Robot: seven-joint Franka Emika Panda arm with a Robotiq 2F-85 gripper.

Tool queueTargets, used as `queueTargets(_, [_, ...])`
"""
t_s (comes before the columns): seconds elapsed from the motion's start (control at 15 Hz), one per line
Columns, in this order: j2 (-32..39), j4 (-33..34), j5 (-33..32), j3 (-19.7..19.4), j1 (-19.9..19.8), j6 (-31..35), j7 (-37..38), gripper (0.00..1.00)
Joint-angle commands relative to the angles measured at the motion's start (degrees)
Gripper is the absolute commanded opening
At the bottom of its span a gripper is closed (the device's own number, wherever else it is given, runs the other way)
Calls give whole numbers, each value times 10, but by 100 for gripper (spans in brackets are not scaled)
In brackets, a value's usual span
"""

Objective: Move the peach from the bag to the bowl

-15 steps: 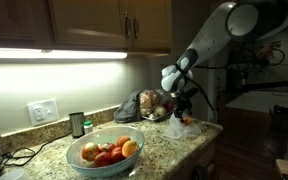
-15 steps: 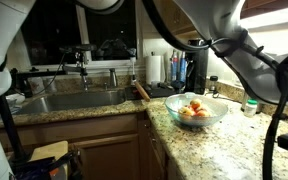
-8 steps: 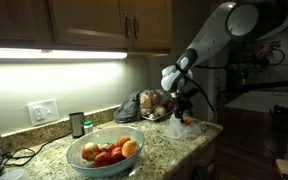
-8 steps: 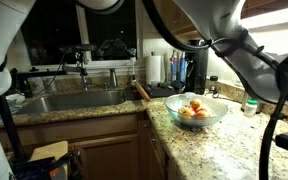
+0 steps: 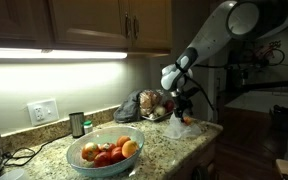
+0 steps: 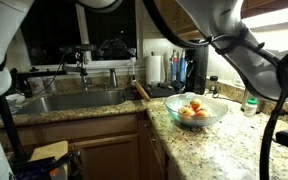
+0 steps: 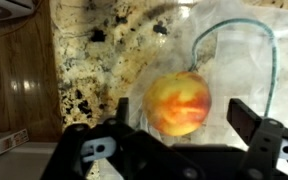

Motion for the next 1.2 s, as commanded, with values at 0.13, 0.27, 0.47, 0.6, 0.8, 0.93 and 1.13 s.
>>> queueTargets(0.13, [-26,-11,3,0,0,-32,2,100])
queueTargets(0.27, [-26,-10,1,-2,1,-40,4,100])
queueTargets(0.47, [-25,-9,-6,-7,4,-48,12,100])
queueTargets(0.6, [-24,-8,-9,-9,5,-50,18,100])
queueTargets(0.8, [-24,-7,-10,-11,4,-52,18,100])
queueTargets(0.93, [-22,-7,-12,-13,4,-50,18,100])
queueTargets(1.13, [-18,-4,-14,-14,3,-50,19,100])
